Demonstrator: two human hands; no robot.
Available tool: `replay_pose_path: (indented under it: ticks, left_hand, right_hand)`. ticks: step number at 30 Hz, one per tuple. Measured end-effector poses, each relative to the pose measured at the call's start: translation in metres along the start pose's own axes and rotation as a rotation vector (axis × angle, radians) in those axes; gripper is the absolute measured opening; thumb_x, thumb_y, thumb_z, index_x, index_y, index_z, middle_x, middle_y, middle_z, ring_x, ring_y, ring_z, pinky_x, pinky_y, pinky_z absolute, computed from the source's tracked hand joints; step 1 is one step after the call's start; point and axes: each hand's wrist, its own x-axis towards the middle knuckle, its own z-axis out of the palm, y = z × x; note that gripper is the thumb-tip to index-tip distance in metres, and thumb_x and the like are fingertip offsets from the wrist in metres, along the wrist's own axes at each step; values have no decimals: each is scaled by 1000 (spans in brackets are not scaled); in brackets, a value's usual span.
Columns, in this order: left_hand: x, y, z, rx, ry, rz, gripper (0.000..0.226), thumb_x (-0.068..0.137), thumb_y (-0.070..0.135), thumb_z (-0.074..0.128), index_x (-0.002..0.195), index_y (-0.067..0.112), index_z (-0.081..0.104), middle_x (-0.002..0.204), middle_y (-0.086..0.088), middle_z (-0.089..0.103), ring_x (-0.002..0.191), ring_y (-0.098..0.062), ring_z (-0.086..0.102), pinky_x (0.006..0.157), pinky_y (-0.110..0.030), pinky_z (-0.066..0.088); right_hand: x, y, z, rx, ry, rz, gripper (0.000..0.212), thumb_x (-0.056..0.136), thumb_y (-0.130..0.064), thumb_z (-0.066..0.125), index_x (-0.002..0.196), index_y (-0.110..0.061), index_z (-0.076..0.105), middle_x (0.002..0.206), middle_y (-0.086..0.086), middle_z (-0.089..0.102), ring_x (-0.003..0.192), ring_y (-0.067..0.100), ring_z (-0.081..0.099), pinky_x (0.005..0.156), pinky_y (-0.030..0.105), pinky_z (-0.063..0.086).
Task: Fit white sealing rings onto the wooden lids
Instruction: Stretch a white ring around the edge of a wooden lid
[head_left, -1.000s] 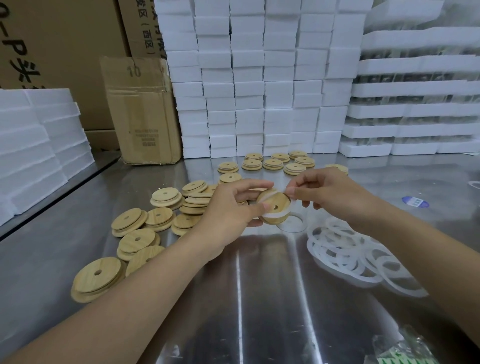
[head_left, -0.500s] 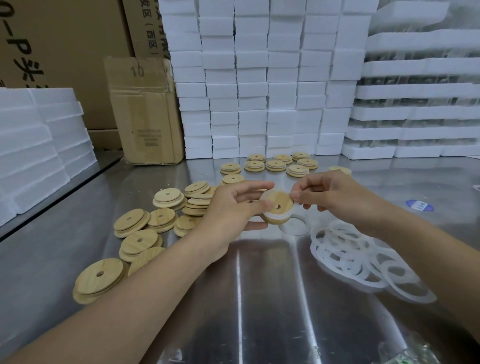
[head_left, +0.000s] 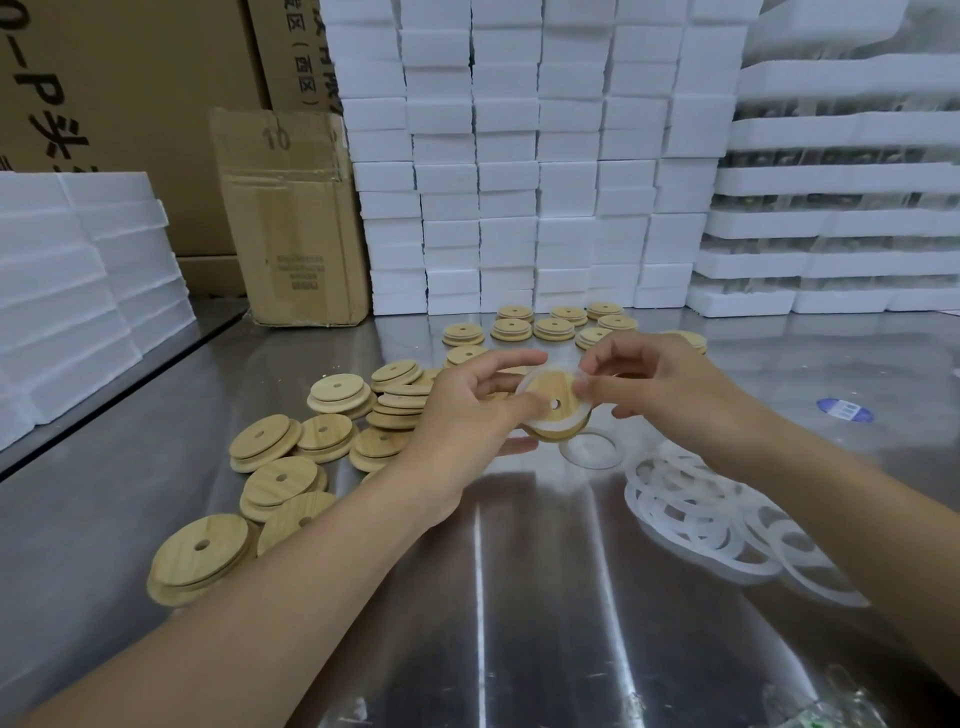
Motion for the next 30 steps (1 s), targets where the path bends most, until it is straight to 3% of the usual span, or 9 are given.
replay_pose_path:
  ticks: [4,7,11,17,24,27,30]
  left_hand:
    - [-2,-2,4,73,-11,83,26,97,14,78,121,23,80,114,-4,79,105,-22,78,83,-46,67]
    - [-1,-1,2,31,7,70,25,96,10,77,121,16,80,115,-7,79,106,-25,78,81,-44,68]
    - [3,1,0,-70,39,71,20,94,10,79,113,19,82,106,-2,83,100,-20,79,79,-38,67]
    - [0,-4,2,-96,85,77,20,94,9,79,110,20,83,108,0,81,101,-23,79,81,-44,67]
    - [3,-1,-2,-121,99,75,34,94,-2,75,117,22,80,124,-6,73,110,-24,76,82,-44,67]
    - [3,-2,-2,-5,66,101,43,90,-4,78,119,28,79,120,-2,74,110,-26,75,90,-48,65]
    - [3,-5,2,92,46,156,39,88,-1,82,113,29,80,110,10,79,107,-18,75,87,-36,65]
  right_hand:
    - [0,0,3,-15,-17,5,10,95,-27,76,84,-29,77,90,-3,79,90,8,73,82,30,53]
    - [1,0,-3,-14,-9,52,9,95,-31,76,89,-25,79,94,-3,79,99,15,72,89,33,54]
    - [2,-2,-15,44,-13,119,15,92,-33,79,92,-18,80,100,-3,79,102,10,73,97,37,51]
    - [-2,0,-5,26,-56,145,15,90,-39,80,90,-24,80,99,-2,80,101,11,74,94,36,55]
    - [-5,-3,13,64,-15,96,8,96,-21,73,94,-14,74,93,0,79,94,13,76,92,40,57]
    - [-5,-5,16,52,54,57,7,96,-18,71,89,-18,72,89,-2,77,93,16,75,86,36,56]
    - [-5,-5,17,5,92,16,9,94,-13,69,86,-17,72,84,-1,76,92,23,73,81,36,54]
